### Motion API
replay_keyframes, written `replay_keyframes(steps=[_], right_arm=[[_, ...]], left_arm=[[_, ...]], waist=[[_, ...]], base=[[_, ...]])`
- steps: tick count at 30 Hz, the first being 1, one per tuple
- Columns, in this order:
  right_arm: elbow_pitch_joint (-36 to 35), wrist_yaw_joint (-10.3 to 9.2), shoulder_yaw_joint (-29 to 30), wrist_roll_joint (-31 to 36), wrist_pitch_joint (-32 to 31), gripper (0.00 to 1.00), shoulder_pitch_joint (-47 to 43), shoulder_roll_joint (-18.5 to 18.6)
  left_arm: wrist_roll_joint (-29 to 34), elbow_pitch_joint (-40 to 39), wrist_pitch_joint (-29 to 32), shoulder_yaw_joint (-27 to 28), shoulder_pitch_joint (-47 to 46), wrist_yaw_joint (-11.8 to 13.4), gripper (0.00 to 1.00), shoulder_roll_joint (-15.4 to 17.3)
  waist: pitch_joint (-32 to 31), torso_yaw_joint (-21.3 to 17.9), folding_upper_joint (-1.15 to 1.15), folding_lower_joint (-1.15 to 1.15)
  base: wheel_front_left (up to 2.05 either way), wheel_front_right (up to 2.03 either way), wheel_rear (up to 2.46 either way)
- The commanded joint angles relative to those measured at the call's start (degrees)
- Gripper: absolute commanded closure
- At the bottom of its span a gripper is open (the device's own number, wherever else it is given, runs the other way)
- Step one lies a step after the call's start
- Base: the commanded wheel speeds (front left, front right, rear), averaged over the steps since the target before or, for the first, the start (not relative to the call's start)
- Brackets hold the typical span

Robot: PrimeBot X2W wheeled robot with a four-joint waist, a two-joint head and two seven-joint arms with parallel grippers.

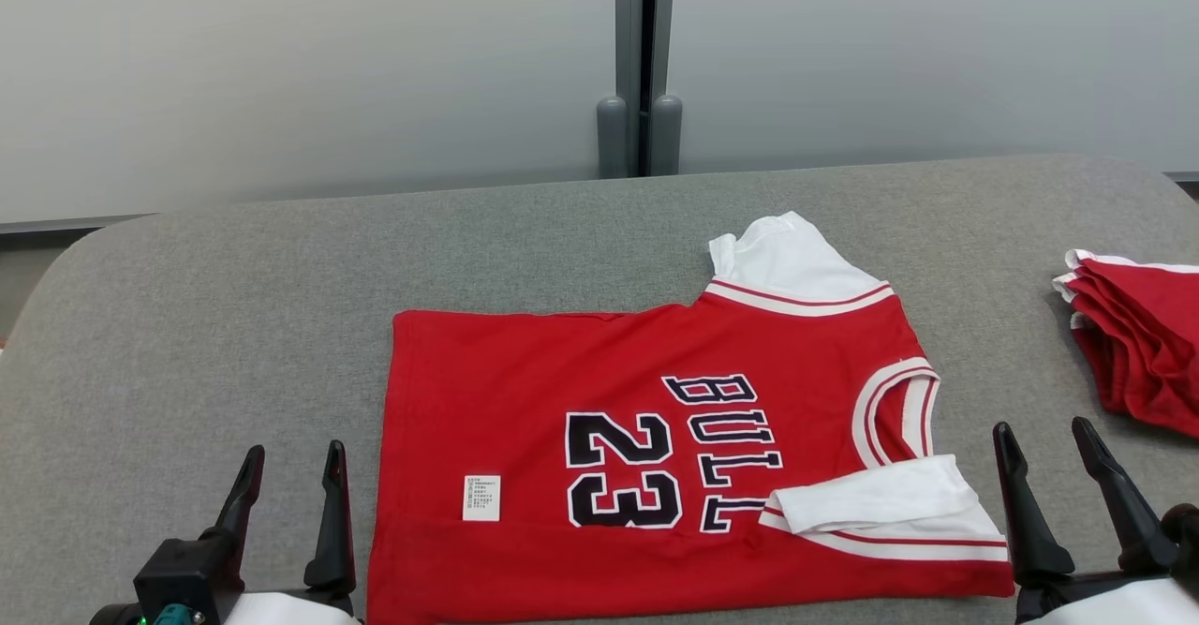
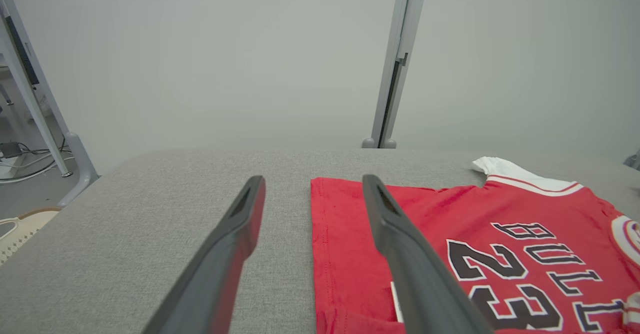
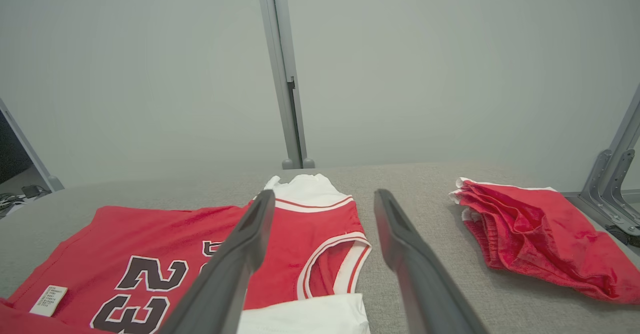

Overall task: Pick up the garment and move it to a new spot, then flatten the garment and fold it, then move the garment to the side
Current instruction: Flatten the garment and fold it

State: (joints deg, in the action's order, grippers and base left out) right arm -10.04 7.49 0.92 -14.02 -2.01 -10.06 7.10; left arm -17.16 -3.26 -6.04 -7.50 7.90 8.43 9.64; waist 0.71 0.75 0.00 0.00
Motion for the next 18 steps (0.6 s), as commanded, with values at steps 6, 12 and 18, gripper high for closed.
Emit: replay_keyframes(steps=[6,12,18], right_arm=[[-0.6,0.00,0.0,0.6,-0.9,0.00,-1.0,-0.2],[-1.4,0.00,0.7,0.9,-1.4,0.00,0.3,0.0],[-2.5,0.00,0.6,0.9,-1.7,0.00,2.7,-0.1]], left_arm=[[0.7,0.5,0.9,-0.8,-1.5,0.2,0.00,0.7],[0.1,2.8,1.3,-2.4,-6.6,-1.2,0.00,-0.3],[-2.3,11.9,3.3,-4.1,-19.9,-5.2,0.00,-1.9]], waist=[[0.6,0.4,0.00,0.00],[3.7,1.0,0.00,0.00],[10.1,0.8,0.00,0.00]], base=[[0.00,0.00,0.00],[0.00,0.00,0.00],[0.00,0.00,0.00]])
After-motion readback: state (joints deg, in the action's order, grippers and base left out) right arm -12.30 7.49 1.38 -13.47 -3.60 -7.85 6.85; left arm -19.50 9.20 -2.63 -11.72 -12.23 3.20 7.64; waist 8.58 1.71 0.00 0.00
